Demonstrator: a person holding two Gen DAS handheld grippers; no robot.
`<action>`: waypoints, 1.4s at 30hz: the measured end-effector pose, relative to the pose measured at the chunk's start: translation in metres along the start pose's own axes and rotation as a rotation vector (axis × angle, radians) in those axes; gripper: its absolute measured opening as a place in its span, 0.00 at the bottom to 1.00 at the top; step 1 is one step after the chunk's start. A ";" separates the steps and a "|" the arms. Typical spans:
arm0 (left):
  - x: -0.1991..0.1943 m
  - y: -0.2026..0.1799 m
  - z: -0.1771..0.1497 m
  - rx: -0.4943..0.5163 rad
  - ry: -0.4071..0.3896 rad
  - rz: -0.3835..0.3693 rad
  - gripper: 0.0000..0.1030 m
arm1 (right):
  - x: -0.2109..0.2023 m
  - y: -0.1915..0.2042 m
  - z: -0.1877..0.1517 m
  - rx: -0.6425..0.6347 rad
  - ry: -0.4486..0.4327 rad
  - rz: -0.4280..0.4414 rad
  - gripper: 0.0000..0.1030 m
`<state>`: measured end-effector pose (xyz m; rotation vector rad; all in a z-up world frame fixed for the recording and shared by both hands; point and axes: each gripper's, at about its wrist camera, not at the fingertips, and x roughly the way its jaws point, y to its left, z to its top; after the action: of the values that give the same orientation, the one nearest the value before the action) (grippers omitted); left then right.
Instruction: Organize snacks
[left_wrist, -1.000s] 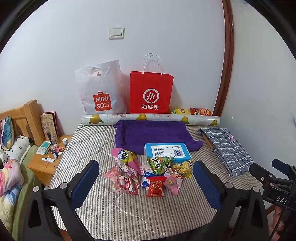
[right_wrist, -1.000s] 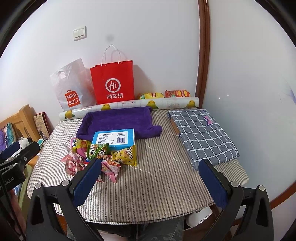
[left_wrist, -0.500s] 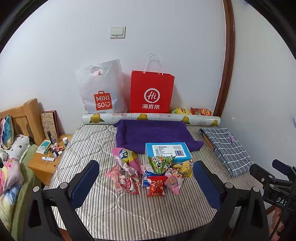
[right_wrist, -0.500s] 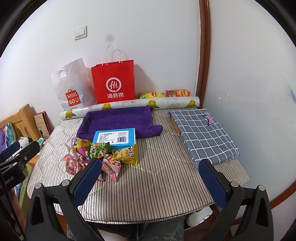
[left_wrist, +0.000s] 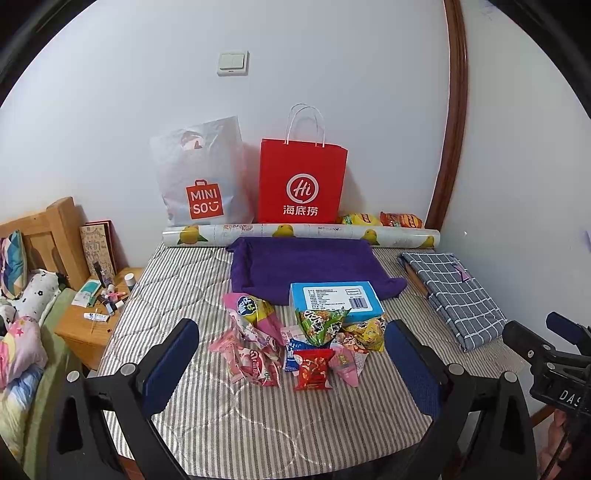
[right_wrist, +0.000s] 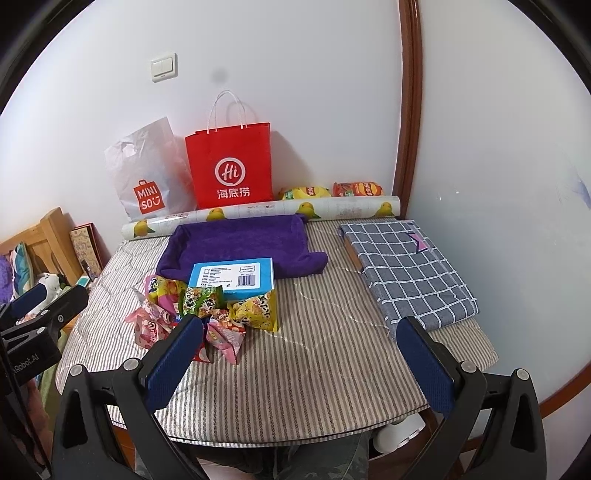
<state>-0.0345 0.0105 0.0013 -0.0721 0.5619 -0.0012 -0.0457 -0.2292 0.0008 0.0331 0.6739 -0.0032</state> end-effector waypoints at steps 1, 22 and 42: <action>0.000 0.000 0.000 0.000 -0.001 -0.001 0.99 | 0.000 0.000 0.000 -0.001 0.000 0.000 1.00; 0.007 -0.003 0.007 0.021 0.003 0.005 0.99 | 0.009 0.005 0.001 -0.008 -0.003 -0.001 1.00; 0.078 0.028 0.004 -0.003 0.089 0.048 0.93 | 0.077 0.005 -0.005 0.003 0.044 0.063 1.00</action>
<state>0.0327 0.0368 -0.0390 -0.0613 0.6524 0.0431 0.0111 -0.2231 -0.0506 0.0572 0.7168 0.0572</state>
